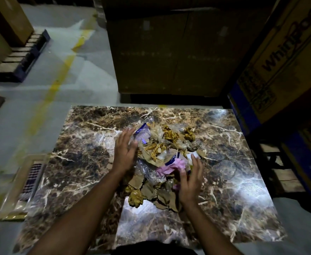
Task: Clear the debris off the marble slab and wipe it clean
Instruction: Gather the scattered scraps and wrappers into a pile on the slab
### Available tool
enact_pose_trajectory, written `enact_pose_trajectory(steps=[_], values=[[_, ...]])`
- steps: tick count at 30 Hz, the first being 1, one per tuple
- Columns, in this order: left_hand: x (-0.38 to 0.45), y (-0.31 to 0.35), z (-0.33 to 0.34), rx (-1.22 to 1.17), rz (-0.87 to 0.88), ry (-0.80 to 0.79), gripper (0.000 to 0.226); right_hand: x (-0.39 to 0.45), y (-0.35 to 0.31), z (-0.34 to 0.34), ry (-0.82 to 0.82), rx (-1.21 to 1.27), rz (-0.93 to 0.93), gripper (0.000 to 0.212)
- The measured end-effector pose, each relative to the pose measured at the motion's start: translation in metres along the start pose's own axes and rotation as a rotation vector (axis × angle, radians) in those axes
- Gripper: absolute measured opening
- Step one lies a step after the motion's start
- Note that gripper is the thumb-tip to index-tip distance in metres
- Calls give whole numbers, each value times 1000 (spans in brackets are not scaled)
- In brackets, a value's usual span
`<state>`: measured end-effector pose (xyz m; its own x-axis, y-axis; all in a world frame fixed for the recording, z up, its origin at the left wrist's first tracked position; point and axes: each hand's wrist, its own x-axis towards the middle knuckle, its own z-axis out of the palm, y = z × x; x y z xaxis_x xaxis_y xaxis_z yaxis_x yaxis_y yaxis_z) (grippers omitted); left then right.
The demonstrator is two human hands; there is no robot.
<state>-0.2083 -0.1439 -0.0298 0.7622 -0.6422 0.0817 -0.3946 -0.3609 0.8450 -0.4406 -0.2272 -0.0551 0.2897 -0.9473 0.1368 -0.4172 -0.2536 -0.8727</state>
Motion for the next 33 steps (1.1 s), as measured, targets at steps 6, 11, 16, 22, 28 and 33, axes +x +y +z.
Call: enact_pose_trajectory(steps=[6, 11, 16, 22, 28, 33], values=[[-8, 7, 20, -87, 5, -28, 47, 27, -26, 41, -114, 42, -87, 56], [-26, 15, 38, -193, -43, 45, 50, 30, -41, 58, -112, 133, -110, 51], [-31, 33, 46, -346, -69, 125, 35, 36, -51, 65, -163, 127, -129, 48], [-31, 69, 41, -579, -103, 175, 31, 41, -71, 62, -203, 196, -82, 55], [-29, 89, 41, -701, -161, 183, 38, 42, -89, 55, -150, 283, -55, 33], [-25, 85, 44, -863, -299, 56, 40, 40, -114, 46, -120, 390, -30, 40]])
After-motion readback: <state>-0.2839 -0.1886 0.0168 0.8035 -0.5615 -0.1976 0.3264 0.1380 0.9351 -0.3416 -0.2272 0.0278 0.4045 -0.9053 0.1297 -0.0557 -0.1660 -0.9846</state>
